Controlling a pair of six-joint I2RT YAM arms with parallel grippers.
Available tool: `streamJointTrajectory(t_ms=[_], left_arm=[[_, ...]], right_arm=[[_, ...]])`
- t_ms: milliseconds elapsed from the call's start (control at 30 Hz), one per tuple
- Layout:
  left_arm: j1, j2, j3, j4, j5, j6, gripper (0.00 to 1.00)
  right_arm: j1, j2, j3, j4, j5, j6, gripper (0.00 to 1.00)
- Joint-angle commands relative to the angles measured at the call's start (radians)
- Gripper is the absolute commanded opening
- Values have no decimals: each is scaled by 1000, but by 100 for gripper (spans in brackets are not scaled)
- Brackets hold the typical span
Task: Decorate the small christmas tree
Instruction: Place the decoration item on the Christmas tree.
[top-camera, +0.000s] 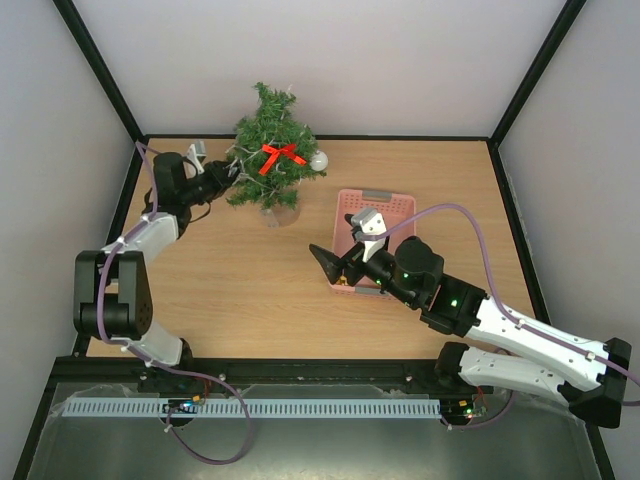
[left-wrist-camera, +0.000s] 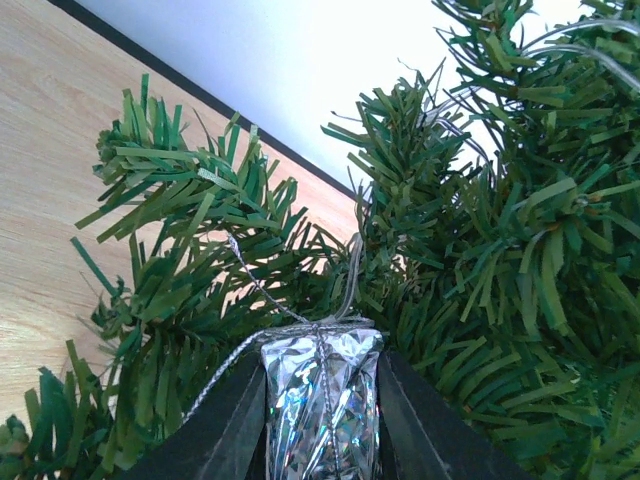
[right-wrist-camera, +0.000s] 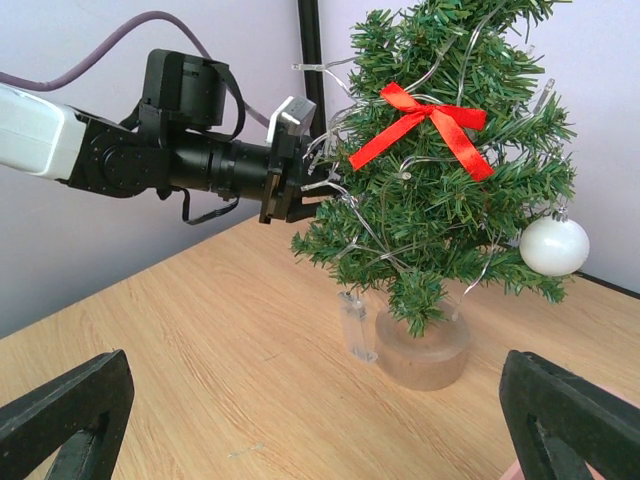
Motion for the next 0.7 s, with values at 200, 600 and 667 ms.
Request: streamJointTrajectory(t_ms=[200, 600, 667], left_arm=[[-9, 50, 16, 35, -36, 34, 28], [-24, 53, 10, 71, -24, 25, 32], [-26, 54, 13, 66, -26, 27, 33]], right_arm=[[4, -24, 16, 12, 16, 7, 98], [4, -24, 8, 15, 23, 3, 98], [5, -27, 9, 13, 23, 2, 98]])
